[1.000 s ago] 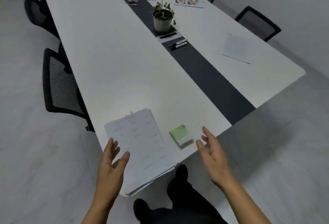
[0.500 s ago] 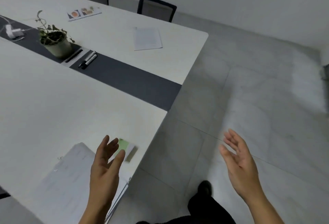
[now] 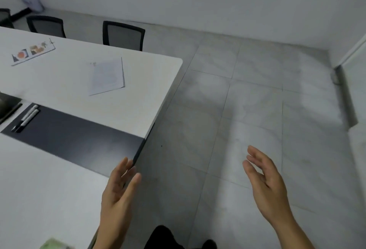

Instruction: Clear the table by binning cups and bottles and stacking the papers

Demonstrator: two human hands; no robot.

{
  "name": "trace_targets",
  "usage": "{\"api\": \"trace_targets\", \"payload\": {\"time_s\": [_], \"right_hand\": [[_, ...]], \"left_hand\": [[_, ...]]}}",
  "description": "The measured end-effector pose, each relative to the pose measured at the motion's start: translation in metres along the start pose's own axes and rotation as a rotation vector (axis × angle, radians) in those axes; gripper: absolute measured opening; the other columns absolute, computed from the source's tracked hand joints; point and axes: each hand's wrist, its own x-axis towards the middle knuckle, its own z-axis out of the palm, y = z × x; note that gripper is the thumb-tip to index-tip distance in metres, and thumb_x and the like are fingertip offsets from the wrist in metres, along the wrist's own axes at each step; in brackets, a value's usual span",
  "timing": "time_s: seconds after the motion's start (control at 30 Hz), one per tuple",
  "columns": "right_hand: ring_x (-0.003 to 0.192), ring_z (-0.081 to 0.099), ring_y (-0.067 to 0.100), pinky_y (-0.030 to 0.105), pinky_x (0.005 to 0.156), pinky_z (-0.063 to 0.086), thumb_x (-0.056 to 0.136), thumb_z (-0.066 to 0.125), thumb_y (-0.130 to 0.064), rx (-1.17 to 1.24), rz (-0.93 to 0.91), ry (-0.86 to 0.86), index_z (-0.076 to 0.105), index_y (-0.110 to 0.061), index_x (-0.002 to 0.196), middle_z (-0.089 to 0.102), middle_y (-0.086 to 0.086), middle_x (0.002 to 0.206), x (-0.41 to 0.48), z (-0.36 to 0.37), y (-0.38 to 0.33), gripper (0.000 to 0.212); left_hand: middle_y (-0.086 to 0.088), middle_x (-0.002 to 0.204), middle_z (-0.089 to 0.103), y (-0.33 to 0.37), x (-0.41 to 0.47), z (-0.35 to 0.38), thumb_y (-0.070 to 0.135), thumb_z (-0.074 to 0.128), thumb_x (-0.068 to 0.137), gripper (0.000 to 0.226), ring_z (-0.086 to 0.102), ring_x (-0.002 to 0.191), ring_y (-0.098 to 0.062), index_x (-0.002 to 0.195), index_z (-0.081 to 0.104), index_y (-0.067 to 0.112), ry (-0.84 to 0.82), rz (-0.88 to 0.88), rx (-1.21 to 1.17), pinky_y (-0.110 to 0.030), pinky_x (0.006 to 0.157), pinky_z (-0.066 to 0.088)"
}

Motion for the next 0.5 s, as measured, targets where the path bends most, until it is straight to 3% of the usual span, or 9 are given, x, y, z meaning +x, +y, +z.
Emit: {"api": "trace_targets", "payload": {"time_s": [0.13,0.3,0.4,0.5], "right_hand": [[0.119,0.05,-0.014,0.0,0.081,0.041,0.097,0.058,-0.027,-0.008,-0.018,-0.041,0.054,-0.033,0.135,0.056,-0.024,0.132,0.082,-0.001,-0.011,0.039],[0.12,0.052,-0.011,0.016,0.092,0.045,0.095,0.06,-0.026,-0.027,-0.015,-0.032,0.056,-0.034,0.132,0.059,-0.023,0.13,0.203,0.024,-0.008,0.037],[0.118,0.052,-0.013,0.005,0.085,0.044,0.095,0.061,-0.024,-0.083,-0.017,0.005,0.057,-0.032,0.131,0.059,-0.021,0.129,0.284,0.026,-0.025,0.037],[0.117,0.053,-0.012,0.001,0.084,0.042,0.095,0.062,-0.022,-0.092,-0.036,0.06,0.057,-0.032,0.131,0.061,-0.02,0.129,0.358,0.014,-0.063,0.038]], "left_hand": [[0.009,0.127,0.066,0.009,0.053,0.044,0.005,0.062,0.09,0.049,0.061,0.119,-0.012,0.134,0.057,0.026,0.039,0.006,-0.008,-0.05,0.103,0.046],[0.003,0.126,0.066,0.012,0.16,0.122,-0.003,0.06,0.089,0.048,0.061,0.12,-0.018,0.131,0.057,0.021,0.042,0.025,-0.069,-0.036,0.099,0.05],[0.008,0.13,0.062,0.034,0.247,0.178,0.005,0.063,0.091,0.046,0.06,0.119,-0.009,0.126,0.055,0.033,-0.059,0.068,-0.037,-0.017,0.093,0.05],[0.013,0.131,0.061,0.083,0.325,0.229,0.024,0.07,0.087,0.048,0.059,0.119,-0.001,0.13,0.053,0.035,-0.16,0.102,-0.035,-0.014,0.088,0.051]]}}
